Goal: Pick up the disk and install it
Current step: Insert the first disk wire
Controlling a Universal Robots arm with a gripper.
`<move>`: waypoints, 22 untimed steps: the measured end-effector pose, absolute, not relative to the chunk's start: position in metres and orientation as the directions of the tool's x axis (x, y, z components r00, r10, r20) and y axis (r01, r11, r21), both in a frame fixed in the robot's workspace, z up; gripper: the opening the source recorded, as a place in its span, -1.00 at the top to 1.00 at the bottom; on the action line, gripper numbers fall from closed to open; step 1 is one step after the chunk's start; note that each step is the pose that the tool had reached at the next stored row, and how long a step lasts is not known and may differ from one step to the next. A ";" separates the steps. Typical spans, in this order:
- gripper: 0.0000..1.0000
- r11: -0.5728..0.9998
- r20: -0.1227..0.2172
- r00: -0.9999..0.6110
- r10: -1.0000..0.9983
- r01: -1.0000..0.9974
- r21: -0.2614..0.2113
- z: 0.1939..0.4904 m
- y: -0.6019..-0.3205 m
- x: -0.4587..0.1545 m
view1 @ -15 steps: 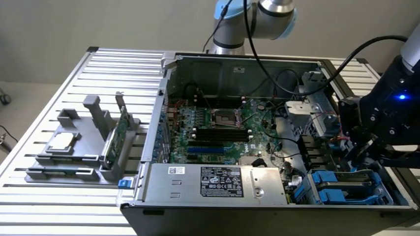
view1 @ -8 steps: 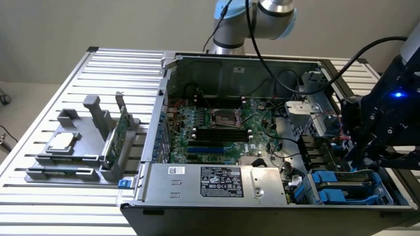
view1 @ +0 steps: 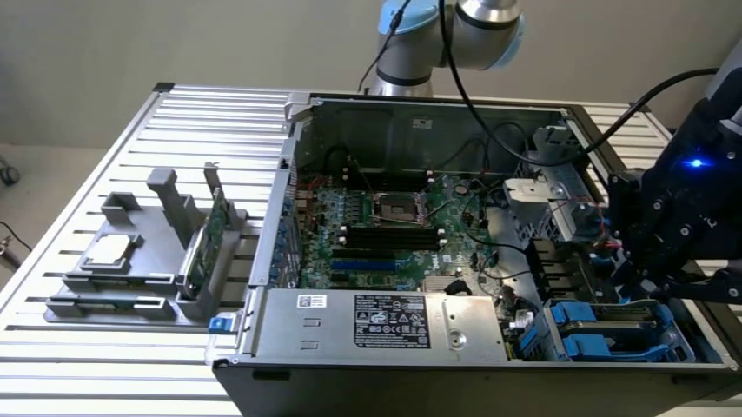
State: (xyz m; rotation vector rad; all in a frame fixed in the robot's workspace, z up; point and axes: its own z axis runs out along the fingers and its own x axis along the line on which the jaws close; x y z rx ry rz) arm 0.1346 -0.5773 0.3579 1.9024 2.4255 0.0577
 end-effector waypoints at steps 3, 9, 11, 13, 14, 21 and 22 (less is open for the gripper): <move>0.67 0.194 -0.025 -0.193 0.981 0.979 0.065 0.358 -0.577 0.135; 0.67 0.115 -0.033 -0.113 0.993 0.991 0.064 0.357 -0.577 0.135; 0.67 0.097 -0.042 -0.094 0.995 0.993 0.063 0.357 -0.577 0.135; 0.67 0.085 -0.054 -0.082 0.995 0.994 0.062 0.356 -0.577 0.135; 0.67 0.081 -0.061 -0.077 0.995 0.995 0.061 0.355 -0.577 0.135; 0.67 0.078 -0.087 -0.076 0.993 0.997 0.022 0.354 -0.572 0.135; 0.67 0.077 -0.088 -0.076 0.993 0.997 0.016 0.354 -0.571 0.135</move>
